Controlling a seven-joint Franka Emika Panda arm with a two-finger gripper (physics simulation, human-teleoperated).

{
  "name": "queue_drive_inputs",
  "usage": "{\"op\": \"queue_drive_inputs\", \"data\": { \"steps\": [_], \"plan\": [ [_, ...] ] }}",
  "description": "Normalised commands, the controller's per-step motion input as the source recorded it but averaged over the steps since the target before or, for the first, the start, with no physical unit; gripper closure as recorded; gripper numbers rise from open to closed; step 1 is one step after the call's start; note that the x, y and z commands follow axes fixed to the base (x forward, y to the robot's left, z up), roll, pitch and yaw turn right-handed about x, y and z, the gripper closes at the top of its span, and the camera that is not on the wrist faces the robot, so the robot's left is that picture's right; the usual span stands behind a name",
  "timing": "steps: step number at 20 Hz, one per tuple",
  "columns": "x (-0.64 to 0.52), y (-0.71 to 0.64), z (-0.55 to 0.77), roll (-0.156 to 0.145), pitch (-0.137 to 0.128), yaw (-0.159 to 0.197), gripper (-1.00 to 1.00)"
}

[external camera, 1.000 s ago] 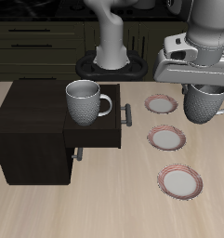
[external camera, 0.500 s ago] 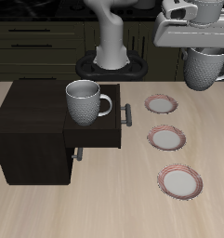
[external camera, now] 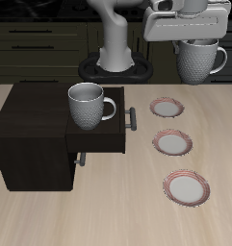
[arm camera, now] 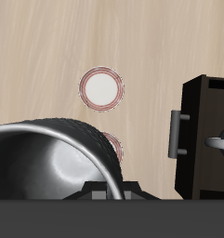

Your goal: Place the porcelain mug that is on the plate onto the top of the cabinet

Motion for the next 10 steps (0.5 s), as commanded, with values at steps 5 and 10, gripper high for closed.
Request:
{"op": "queue_drive_inputs", "data": {
  "steps": [5,10],
  "plan": [
    [-0.09,-0.41,0.25,-0.001,-0.012,-0.057,1.0],
    [-0.08,-0.62,0.19,-0.029,0.014,-0.021,1.0]
  ]
}}
